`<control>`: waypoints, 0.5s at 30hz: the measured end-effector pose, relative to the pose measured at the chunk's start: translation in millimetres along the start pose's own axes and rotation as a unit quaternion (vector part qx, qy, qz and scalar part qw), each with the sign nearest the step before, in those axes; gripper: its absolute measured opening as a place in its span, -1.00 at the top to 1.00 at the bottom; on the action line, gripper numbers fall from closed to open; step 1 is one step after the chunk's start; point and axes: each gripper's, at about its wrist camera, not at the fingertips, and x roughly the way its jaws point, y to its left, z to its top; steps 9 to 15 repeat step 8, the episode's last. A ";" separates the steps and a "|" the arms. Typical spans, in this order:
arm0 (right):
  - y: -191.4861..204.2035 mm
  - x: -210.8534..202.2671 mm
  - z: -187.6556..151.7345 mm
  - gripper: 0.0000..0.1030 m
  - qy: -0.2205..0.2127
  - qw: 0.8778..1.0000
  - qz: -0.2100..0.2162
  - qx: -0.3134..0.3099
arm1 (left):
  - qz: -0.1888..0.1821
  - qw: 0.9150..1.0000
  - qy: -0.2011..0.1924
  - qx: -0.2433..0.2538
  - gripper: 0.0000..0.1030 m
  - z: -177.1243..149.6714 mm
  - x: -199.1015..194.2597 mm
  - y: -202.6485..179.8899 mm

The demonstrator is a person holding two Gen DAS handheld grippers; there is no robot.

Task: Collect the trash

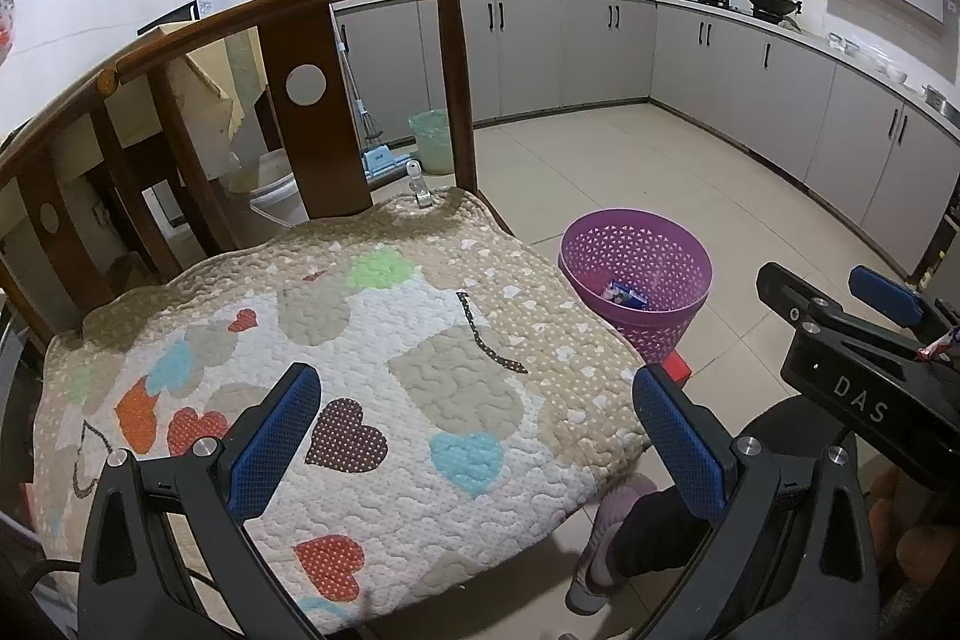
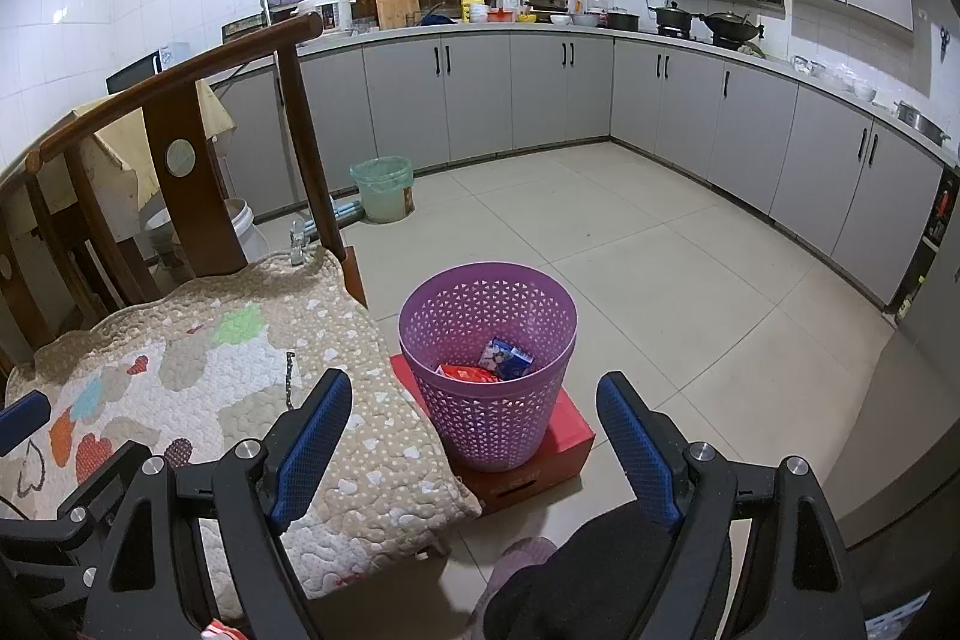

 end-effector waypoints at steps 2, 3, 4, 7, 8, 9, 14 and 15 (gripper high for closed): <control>-0.1 1.3 0.4 -0.69 0.002 1.000 0.002 0.000 | 0.000 1.000 0.001 0.000 -1.00 -0.2 0.3 1.7; 0.1 1.7 0.4 -0.69 0.002 1.000 0.002 0.000 | 0.000 1.000 0.002 0.000 -1.00 -0.3 0.1 1.5; -0.6 1.4 0.3 -0.69 0.002 1.000 0.002 0.000 | 0.000 1.000 0.001 0.000 -1.00 0.2 0.0 1.9; -0.1 2.0 0.0 -0.69 0.002 1.000 0.002 0.000 | -0.001 1.000 0.002 0.001 -1.00 -0.2 0.0 1.5; -0.5 1.8 0.1 -0.69 0.002 1.000 0.002 0.000 | -0.001 1.000 0.002 0.001 -1.00 0.1 0.3 1.7; -0.5 1.8 0.1 -0.69 0.002 1.000 0.002 0.000 | -0.001 1.000 0.002 0.001 -1.00 0.1 0.3 1.7; -0.5 1.8 0.1 -0.69 0.002 1.000 0.002 0.000 | -0.001 1.000 0.002 0.001 -1.00 0.1 0.3 1.7; -0.5 1.8 0.1 -0.69 0.002 1.000 0.002 0.000 | -0.001 1.000 0.002 0.001 -1.00 0.1 0.3 1.7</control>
